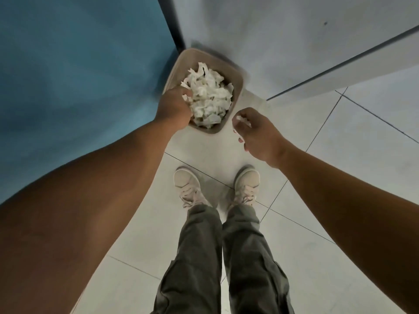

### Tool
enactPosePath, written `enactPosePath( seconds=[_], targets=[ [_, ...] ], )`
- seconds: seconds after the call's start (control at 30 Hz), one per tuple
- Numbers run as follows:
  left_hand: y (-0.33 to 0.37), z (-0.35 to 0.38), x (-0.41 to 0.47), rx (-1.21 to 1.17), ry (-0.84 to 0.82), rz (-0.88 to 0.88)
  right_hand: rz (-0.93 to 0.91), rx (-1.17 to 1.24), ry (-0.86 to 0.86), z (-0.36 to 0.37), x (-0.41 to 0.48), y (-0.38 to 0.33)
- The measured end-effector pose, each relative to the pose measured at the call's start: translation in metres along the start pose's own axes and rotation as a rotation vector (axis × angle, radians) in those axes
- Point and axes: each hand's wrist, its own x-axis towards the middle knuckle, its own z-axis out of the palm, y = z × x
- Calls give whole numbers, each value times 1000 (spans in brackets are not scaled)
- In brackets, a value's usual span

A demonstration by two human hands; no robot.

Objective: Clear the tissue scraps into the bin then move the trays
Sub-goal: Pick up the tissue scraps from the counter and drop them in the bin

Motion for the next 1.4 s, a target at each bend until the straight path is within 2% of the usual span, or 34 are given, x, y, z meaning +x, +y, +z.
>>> enactPosePath(
  seconds=[0.13,0.23,0.37,0.47,0.63,0.9,1.1,1.23,1.4],
  targets=[
    [-9,15,32,99,-23,52,-79,-17,18,5,10,19],
    [-10,16,39,58,-62,23,-79,-23,19,4,14,15],
    [-9,0,30,-101,29,1,-85,-27,48,1,21,-6],
    [-13,-13,13,-87,83,23,-130,-15,67,7,33,-26],
    [-29,-21,-1,-143,103,7,-195,-118,32,38,71,-44],
    [-43,-10,-11,-110,76,35,-119,-370,-82,62,110,-21],
    [-25,-25,-32,-99,77,55,-140,-364,46,31,69,-39],
    [16,-55,-67,-106,83,96,-130,-348,114,8,13,-67],
    [77,-108,-128,-115,154,207,-241,-352,157,-23,-67,-118]
  ],
)
